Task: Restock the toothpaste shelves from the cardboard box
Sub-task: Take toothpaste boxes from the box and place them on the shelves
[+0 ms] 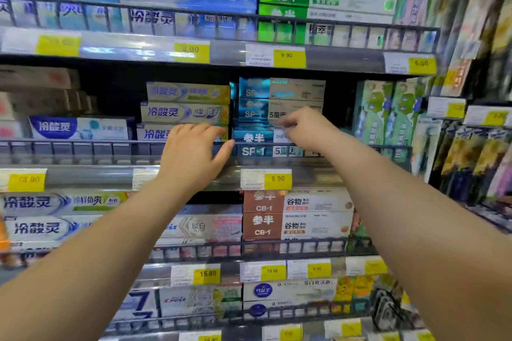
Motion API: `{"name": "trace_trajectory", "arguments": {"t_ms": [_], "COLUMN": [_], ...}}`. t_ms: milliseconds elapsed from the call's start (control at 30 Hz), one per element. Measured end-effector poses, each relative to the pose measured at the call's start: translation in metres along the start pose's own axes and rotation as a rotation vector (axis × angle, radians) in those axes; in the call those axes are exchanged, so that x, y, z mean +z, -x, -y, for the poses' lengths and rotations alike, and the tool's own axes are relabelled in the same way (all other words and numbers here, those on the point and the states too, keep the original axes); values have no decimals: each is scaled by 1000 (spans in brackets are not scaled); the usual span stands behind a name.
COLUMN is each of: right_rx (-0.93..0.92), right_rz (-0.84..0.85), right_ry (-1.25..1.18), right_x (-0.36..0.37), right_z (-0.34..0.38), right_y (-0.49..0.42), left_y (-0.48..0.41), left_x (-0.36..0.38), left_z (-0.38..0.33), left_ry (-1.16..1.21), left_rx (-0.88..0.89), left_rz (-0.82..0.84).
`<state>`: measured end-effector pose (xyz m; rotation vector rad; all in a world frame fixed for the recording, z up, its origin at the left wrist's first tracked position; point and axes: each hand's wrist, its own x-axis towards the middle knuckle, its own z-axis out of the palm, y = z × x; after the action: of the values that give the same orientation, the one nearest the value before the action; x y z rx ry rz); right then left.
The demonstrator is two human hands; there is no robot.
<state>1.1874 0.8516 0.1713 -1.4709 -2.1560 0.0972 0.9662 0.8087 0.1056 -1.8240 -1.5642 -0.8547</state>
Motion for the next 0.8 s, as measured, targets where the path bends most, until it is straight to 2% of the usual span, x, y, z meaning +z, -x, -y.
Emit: {"name": "trace_trajectory", "arguments": {"t_ms": [100,233,567,633,733,800], "right_rx": [-92,-131,64,16,-182,-290], "right_rz": [-60,-19,136,48,-231,-310], "right_ry": [159,380,314,320,278,187], "right_x": [13,26,29,34,43,50], "right_z": [-4,0,12,9,1,-4], "right_y": [16,32,-3,2,26,48], "left_y": [6,10,17,19,27,41], "left_x": [4,6,9,7,-1,-9], "left_z": [3,9,12,13,11,6], "left_ry": [11,24,28,24,29,40], "left_rx": [-1,-38,-20,-10,13,9], "left_rz": [-35,-68,-83,-84,-107,-103]}}
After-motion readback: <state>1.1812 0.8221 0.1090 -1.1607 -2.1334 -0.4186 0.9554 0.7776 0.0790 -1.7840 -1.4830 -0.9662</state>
